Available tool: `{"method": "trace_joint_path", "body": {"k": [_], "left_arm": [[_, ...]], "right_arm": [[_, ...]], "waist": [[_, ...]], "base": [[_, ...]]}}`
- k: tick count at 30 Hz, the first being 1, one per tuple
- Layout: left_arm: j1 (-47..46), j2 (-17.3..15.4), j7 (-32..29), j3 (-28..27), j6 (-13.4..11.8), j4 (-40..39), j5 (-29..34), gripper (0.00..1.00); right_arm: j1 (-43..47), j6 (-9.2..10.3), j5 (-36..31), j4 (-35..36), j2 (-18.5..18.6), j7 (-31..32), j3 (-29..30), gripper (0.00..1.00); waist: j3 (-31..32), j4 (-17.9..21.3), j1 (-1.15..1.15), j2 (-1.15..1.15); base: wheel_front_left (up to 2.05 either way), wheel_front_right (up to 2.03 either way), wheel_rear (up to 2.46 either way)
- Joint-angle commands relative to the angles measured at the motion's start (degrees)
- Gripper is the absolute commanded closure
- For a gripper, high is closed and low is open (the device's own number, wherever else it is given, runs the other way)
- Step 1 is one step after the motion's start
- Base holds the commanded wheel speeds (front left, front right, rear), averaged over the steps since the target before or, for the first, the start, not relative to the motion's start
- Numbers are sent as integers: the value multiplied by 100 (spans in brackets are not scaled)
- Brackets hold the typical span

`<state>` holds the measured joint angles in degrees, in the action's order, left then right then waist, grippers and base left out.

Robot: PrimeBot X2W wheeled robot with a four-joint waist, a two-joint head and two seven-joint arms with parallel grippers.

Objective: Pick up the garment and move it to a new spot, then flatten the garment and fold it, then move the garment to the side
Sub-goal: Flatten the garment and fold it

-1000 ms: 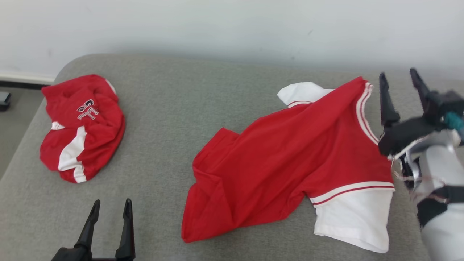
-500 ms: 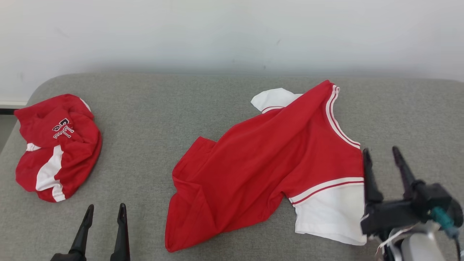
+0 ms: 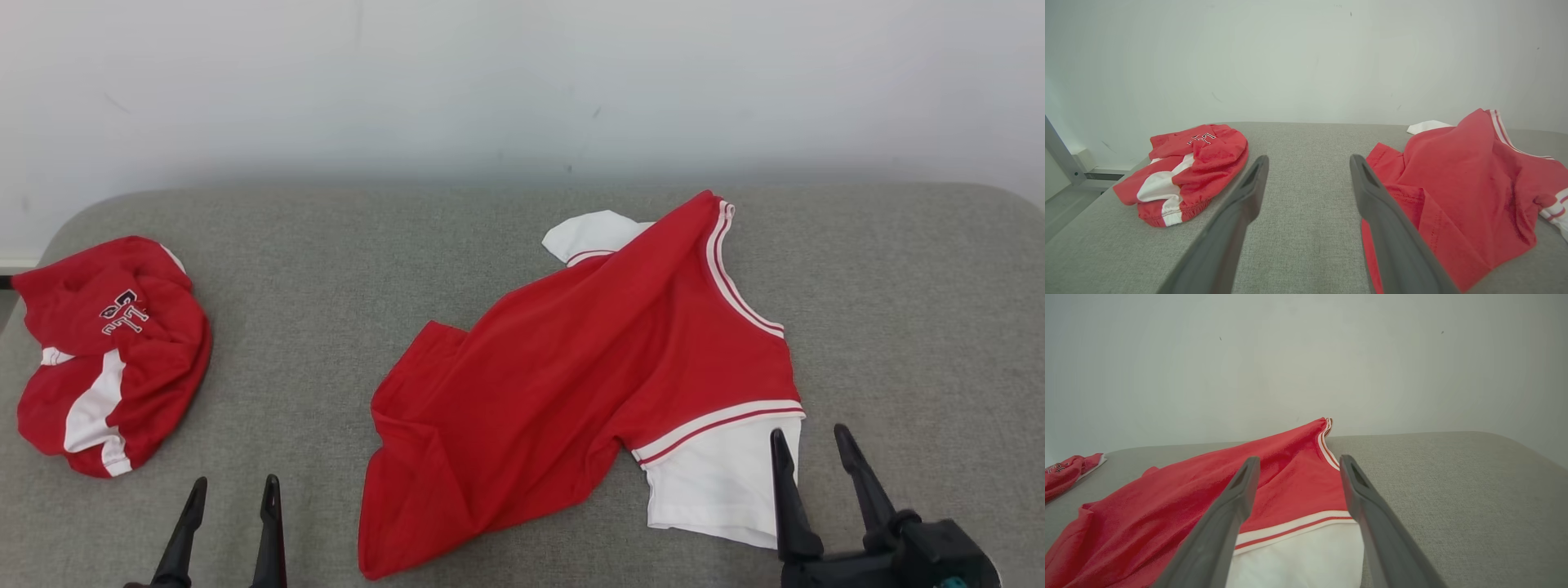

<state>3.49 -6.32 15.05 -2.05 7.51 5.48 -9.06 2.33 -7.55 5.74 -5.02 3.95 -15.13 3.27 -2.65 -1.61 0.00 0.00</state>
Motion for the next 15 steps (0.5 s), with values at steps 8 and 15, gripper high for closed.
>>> {"method": "trace_joint_path", "body": {"k": [8,15], "left_arm": [[148,-24,19,32,-4,82,73,0],[-11,-105,19,429,-4,220,-4,0]], "right_arm": [[379,13,110,-22,-106,-2,-54,0],[293,13,145,-62,-117,-2,-126,0]], "waist": [[95,62,0,0],[43,114,0,0]], "base": [[0,0,0],[0,0,0]]}}
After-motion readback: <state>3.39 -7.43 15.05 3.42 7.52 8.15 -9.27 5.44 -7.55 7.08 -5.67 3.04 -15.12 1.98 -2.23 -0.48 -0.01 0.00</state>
